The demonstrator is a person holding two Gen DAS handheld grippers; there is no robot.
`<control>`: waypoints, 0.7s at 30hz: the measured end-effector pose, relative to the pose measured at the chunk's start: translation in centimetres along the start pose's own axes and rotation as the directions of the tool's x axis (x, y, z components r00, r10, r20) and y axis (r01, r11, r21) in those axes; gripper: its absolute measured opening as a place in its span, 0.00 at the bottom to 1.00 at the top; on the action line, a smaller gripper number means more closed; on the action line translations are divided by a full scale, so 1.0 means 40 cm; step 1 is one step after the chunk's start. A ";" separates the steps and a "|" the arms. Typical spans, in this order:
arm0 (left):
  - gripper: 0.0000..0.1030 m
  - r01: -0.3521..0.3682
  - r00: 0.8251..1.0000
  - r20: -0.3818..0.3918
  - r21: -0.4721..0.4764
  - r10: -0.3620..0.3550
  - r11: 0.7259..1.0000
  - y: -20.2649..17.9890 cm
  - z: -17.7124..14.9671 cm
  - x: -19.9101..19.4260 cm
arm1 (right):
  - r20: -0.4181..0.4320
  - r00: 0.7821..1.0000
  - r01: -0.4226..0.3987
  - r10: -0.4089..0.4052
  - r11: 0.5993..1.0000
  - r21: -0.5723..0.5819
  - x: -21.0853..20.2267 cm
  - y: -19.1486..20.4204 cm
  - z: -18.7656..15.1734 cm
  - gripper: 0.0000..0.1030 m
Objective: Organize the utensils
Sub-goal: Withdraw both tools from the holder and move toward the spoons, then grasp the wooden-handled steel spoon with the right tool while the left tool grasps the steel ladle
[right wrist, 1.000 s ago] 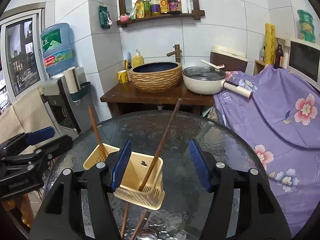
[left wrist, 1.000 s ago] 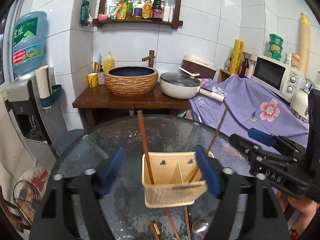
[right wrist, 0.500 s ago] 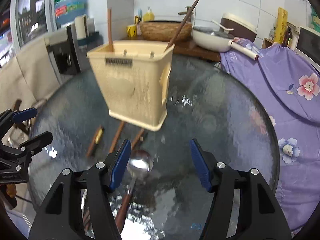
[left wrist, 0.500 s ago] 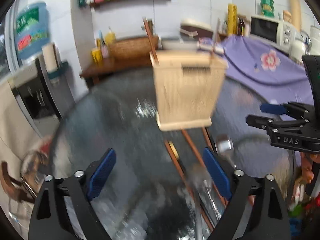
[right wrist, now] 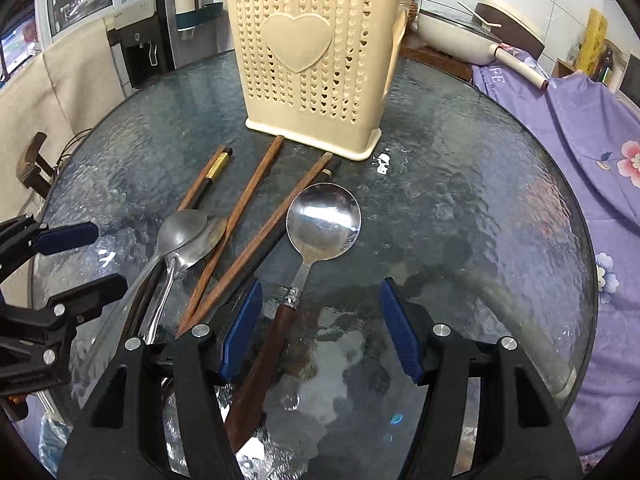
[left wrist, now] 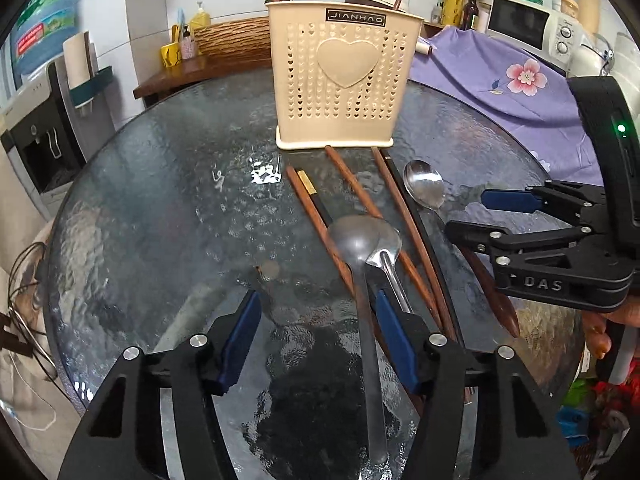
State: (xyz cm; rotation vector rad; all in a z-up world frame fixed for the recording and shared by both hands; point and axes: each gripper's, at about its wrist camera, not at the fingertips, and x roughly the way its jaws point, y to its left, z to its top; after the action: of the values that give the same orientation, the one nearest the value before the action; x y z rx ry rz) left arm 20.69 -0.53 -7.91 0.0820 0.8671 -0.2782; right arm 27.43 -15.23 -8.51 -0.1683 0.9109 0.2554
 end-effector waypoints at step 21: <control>0.52 0.009 1.000 -0.027 0.022 -0.009 1.000 -0.028 0.011 0.033 | -0.014 1.000 0.007 -0.006 0.997 0.076 0.090 -0.010 0.087 0.46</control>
State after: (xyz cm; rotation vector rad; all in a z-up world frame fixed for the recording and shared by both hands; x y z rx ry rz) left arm 21.53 -1.95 -8.58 0.1027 0.8911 -0.2958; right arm 32.29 -14.19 -9.26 -0.1031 0.9316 0.2134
